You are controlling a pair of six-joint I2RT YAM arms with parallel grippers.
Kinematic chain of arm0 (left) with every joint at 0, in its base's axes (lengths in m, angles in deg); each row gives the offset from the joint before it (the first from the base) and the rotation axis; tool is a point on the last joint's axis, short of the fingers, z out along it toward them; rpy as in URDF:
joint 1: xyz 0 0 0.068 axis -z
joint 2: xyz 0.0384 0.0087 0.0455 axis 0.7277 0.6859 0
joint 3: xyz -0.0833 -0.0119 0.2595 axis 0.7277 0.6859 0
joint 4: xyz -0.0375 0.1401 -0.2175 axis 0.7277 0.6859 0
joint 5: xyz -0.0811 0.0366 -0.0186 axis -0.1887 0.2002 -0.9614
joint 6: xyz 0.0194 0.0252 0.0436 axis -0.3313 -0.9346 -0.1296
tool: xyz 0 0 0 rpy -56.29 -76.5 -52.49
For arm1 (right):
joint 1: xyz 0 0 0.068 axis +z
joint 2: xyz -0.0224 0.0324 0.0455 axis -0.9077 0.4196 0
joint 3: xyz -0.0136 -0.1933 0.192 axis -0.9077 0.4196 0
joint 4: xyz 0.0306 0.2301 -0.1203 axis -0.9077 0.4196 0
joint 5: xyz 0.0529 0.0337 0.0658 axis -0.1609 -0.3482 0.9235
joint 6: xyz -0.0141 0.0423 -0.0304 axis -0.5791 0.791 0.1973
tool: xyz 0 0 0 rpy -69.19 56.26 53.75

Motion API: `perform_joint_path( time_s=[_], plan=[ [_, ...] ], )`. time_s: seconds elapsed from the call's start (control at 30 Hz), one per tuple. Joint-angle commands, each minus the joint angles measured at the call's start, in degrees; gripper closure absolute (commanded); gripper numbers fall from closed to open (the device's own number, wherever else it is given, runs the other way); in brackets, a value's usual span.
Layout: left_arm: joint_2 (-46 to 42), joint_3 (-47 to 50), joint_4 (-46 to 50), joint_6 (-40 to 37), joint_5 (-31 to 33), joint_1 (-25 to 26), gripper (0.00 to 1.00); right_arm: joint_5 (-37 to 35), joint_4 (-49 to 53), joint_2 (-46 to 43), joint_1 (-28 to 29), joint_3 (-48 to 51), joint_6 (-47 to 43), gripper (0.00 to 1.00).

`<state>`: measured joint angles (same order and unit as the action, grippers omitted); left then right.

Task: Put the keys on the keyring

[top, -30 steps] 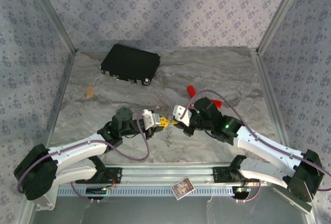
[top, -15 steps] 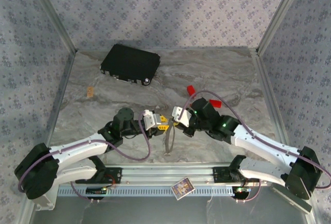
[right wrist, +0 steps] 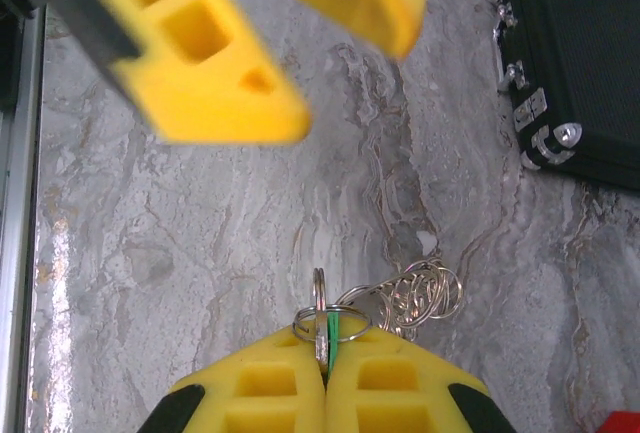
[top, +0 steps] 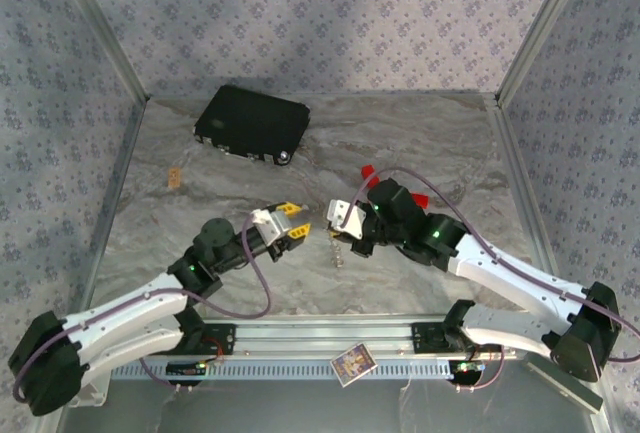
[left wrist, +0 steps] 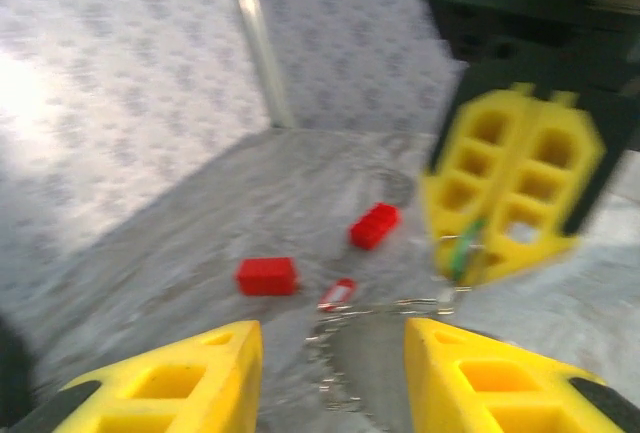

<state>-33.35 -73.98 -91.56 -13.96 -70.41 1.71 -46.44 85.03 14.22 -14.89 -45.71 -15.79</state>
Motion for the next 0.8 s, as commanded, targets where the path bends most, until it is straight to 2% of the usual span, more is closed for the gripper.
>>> perform_joint_path(
  time_s=[0.0, 0.27, 0.47, 0.63, 0.77],
  plan=[
    [-5.13, 1.55, 0.49, 1.95, 15.64, -1.11, 0.56, 0.17, 1.07, 1.13, 1.26, -3.75, -1.99, 1.00],
    [-17.68, 2.34, 11.97, 11.71, 28.52, -11.00, 0.50, 2.37, -5.52, 9.67, 4.74, -9.48, -1.64, 1.00],
    [-25.72, 0.83, 22.10, 16.68, 30.01, -17.54, 0.47, 10.69, -21.32, 19.89, 7.87, -13.76, 5.82, 1.00],
    [-28.63, -2.66, 29.74, 18.20, 30.27, -19.42, 0.43, 6.11, -29.23, 28.89, 9.77, -15.78, 11.23, 1.00],
    [-28.40, -3.80, 31.56, 19.06, 29.37, -19.75, 0.42, 2.18, -28.33, 32.82, 10.43, -15.30, 11.10, 1.00]
  ],
)
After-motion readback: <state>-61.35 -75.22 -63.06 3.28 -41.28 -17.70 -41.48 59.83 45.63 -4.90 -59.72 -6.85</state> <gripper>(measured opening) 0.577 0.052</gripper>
